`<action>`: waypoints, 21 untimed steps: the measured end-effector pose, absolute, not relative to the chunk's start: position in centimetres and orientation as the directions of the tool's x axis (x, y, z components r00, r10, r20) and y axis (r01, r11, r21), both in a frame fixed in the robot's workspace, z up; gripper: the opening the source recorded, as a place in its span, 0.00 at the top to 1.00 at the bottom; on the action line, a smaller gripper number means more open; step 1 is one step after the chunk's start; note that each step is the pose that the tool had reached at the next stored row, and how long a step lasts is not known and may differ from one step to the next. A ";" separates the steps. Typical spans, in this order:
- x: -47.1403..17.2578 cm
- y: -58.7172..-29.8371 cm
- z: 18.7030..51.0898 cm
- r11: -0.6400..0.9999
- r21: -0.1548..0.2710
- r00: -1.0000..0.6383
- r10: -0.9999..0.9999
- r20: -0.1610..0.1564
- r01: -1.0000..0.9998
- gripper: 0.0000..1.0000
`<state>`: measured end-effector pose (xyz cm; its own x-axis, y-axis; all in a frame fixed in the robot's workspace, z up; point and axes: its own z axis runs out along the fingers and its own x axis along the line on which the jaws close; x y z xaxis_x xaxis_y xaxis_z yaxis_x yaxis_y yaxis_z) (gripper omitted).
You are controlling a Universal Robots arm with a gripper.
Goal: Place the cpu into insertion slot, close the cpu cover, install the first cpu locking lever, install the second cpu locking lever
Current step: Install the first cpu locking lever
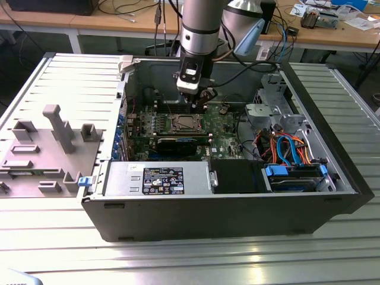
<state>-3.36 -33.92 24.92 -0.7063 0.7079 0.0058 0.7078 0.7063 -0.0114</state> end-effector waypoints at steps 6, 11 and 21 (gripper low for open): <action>-3.4 -33.9 24.9 0.737 -0.011 -0.737 0.676 0.006 0.675 0.89; -3.4 -33.9 24.9 0.762 -0.011 -0.762 0.648 0.006 0.648 0.89; -3.4 -33.9 24.9 0.791 -0.011 -0.791 0.612 0.006 0.612 0.89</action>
